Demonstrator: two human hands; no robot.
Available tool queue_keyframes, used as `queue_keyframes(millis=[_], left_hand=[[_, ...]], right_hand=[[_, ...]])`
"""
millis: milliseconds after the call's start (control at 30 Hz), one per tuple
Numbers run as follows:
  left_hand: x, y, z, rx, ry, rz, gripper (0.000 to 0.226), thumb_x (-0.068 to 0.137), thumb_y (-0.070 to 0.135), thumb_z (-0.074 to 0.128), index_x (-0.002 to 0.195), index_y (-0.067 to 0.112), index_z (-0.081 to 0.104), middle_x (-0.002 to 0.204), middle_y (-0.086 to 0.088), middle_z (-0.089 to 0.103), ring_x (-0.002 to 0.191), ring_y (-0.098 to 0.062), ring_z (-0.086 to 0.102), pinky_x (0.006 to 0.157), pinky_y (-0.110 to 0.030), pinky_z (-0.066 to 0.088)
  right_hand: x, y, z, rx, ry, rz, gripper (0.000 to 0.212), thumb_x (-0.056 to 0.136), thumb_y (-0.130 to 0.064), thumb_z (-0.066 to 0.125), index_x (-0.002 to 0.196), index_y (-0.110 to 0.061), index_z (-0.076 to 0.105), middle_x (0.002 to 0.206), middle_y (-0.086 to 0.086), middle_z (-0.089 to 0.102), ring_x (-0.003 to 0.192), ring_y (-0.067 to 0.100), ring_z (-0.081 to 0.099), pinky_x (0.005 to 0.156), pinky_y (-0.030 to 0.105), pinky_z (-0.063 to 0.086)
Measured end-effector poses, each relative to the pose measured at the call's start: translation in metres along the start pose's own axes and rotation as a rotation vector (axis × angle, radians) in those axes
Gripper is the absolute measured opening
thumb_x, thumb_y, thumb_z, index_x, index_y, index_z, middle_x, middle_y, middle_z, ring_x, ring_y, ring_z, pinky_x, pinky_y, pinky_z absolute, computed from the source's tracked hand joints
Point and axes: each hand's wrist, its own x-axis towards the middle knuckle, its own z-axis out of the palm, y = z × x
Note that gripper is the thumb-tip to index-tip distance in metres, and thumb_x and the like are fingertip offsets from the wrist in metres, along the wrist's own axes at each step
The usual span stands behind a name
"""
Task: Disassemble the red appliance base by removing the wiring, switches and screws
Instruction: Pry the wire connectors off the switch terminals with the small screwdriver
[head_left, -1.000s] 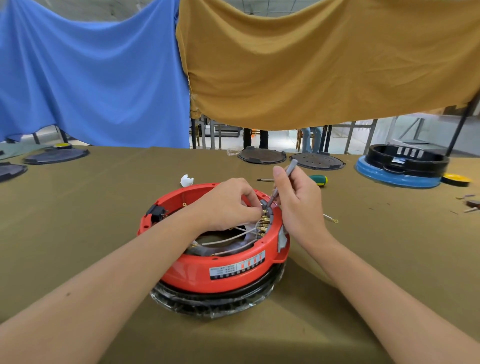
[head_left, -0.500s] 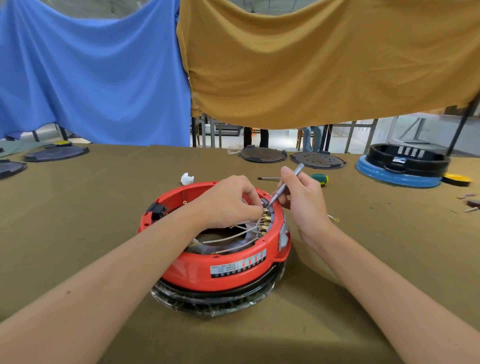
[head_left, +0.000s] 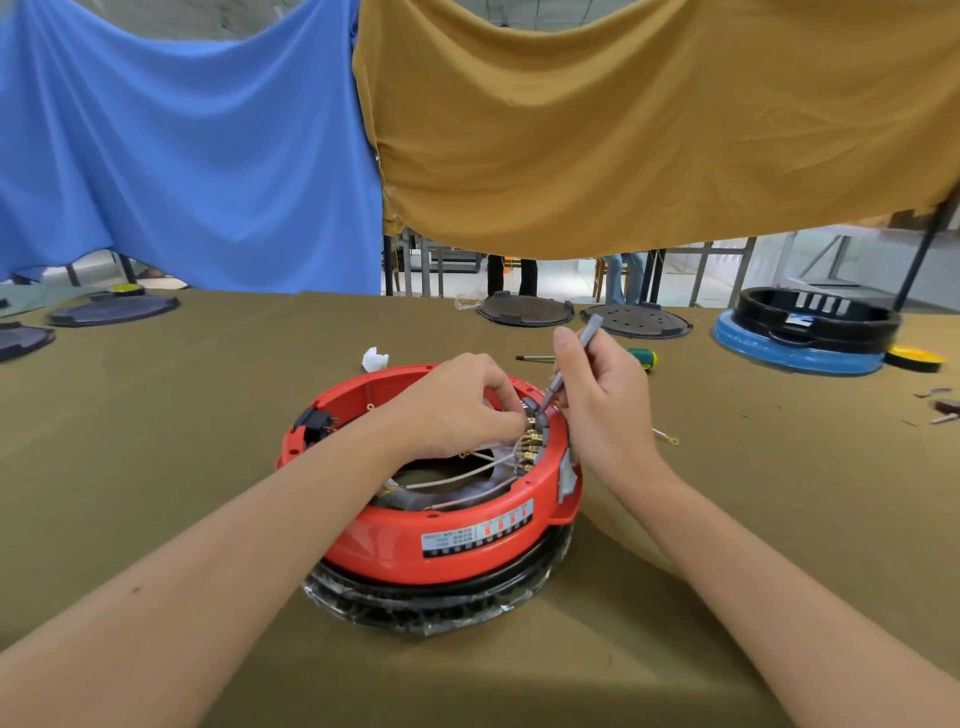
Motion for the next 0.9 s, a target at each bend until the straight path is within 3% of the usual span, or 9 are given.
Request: queue_keyframes(millis=[133,267,400,600,733,900], left_hand=[[0.0,-0.001,0.0,-0.005,0.0,-0.001,0.008,0.081,0.027,0.07,0.073,0.026,0.068,0.101,0.016,0.056,0.079,-0.002,0.06,0.073,-0.027,0.051],[0.0,0.0,0.001,-0.004,-0.001,0.001,0.008,0.081,0.026,0.07,0.073,0.024,0.069,0.1,0.015,0.057,0.08,-0.003,0.06,0.077,-0.03,0.054],[-0.001,0.001,0.0,-0.017,-0.002,0.001,0.01,0.08,0.024,0.07,0.07,0.025,0.07,0.093,0.016,0.061,0.071,0.002,0.061,0.072,-0.028,0.054],[0.0,0.001,0.0,-0.019,-0.008,0.003,0.013,0.081,0.025,0.07,0.069,0.026,0.069,0.089,0.015,0.064,0.069,0.004,0.061,0.069,-0.025,0.053],[0.0,-0.001,0.0,-0.017,-0.003,-0.004,0.009,0.081,0.027,0.07,0.072,0.026,0.07,0.092,0.016,0.061,0.07,0.005,0.061,0.069,-0.025,0.052],[-0.001,0.0,0.0,-0.02,-0.001,-0.001,0.011,0.081,0.025,0.069,0.07,0.027,0.07,0.086,0.013,0.066,0.071,0.0,0.063,0.07,-0.028,0.055]], right_hand=[[-0.001,-0.001,0.001,-0.023,-0.023,-0.007,0.042,0.104,-0.03,0.05,0.074,0.001,0.047,0.064,0.012,0.047,0.059,0.017,0.045,0.055,0.04,0.039],[0.001,0.004,0.0,0.001,-0.022,0.03,0.04,0.104,-0.03,0.05,0.069,-0.011,0.046,0.06,0.0,0.046,0.054,0.009,0.043,0.051,0.023,0.036],[0.003,0.008,-0.001,0.109,-0.015,0.135,0.044,0.104,-0.028,0.048,0.077,0.006,0.051,0.06,0.008,0.046,0.052,0.013,0.048,0.046,0.016,0.041],[0.006,0.012,-0.002,0.135,-0.029,0.209,0.039,0.104,-0.031,0.049,0.076,-0.004,0.055,0.05,-0.009,0.046,0.045,-0.001,0.047,0.047,0.012,0.041],[0.004,0.006,-0.001,0.088,-0.02,0.125,0.046,0.104,-0.032,0.047,0.078,0.006,0.05,0.061,0.006,0.046,0.054,0.012,0.047,0.049,0.021,0.041],[0.0,0.002,0.001,0.017,-0.026,0.053,0.039,0.104,-0.03,0.049,0.07,-0.011,0.046,0.063,0.006,0.045,0.058,0.015,0.043,0.056,0.034,0.037]])
